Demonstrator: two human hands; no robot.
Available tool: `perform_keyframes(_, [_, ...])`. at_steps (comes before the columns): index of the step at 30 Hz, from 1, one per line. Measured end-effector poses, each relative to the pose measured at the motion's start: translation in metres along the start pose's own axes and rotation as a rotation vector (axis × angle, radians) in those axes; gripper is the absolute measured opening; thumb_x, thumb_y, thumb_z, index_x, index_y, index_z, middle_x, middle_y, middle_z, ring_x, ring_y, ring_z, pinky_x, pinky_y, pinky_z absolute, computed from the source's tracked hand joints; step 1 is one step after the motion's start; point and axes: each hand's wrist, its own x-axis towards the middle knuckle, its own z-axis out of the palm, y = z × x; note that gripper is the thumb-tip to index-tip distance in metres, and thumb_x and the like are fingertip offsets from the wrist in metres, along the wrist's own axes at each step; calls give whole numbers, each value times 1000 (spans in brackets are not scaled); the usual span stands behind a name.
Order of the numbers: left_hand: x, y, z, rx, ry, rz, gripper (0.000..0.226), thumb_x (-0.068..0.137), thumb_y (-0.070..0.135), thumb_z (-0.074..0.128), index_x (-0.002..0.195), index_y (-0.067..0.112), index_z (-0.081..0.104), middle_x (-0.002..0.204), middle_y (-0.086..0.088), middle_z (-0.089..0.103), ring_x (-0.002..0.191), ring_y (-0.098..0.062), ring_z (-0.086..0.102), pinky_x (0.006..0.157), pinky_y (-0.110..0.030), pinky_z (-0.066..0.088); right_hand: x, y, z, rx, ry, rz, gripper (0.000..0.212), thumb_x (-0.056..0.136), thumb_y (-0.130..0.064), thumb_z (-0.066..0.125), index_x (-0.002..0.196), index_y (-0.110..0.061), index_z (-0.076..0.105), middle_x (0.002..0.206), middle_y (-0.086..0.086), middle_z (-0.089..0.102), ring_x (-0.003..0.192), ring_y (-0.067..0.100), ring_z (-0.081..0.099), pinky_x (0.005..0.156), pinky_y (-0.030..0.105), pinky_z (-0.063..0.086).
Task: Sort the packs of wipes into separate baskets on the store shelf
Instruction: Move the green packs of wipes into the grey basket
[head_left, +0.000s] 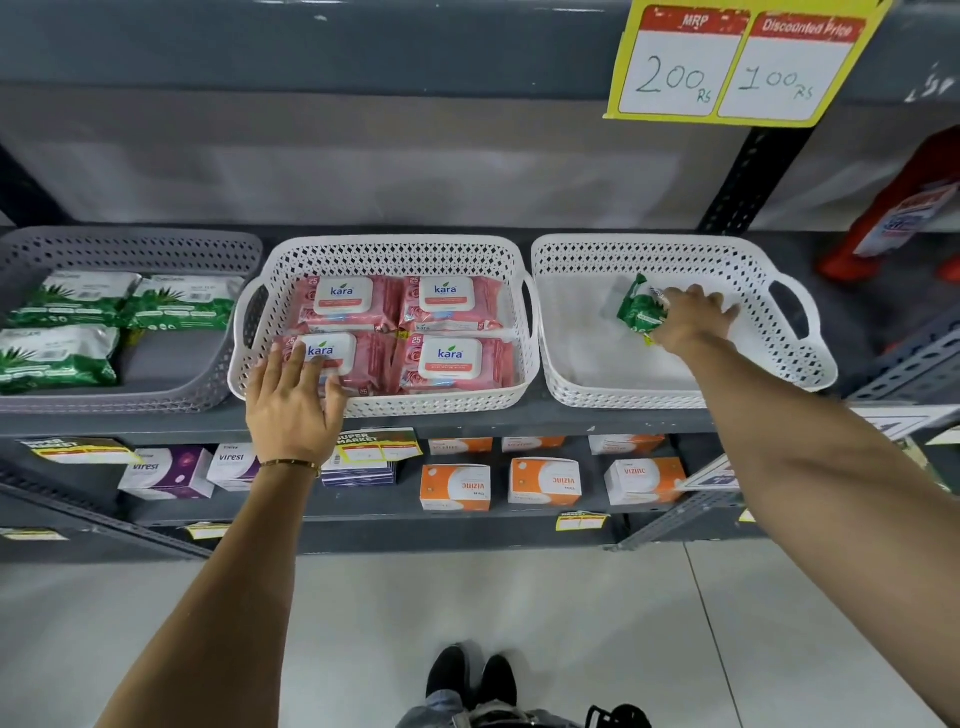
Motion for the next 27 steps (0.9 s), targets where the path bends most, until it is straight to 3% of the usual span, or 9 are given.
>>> perform_keyframes(10, [1,0,-10,0,-78,31,62,86,47,20,115,9,60,132,-22,52,131,-38,37,109,-49,25,-32,-40,-16,242,267,-27,48,80,-11,65,126,-9,51,124,24,49,111,45,52,99,49,39])
perform_keyframes(15, [0,-11,-17,-23,-93,111,69,88,49,17,129,4,48,141,-20,42,137,-31,27,116,-41,8,-53,-79,-41,372,404,-89,45,79,-12,66,123,-9,56,119,24,52,109,44,51,96,47,45])
perform_keyframes(22, [10,-75,-37,-68,-55,128,68,90,45,16,134,-1,40,142,-21,40,138,-34,25,115,-46,9,-117,-183,-80,452,499,-221,57,77,-15,72,131,-17,54,123,20,53,114,39,48,98,43,43])
perform_keyframes(27, [25,-161,-54,-118,-79,150,64,91,44,22,134,-1,40,141,-20,43,136,-33,28,115,-44,12,-169,-295,-79,451,473,-262,54,78,-17,70,130,-16,54,125,20,53,115,39,46,94,40,42])
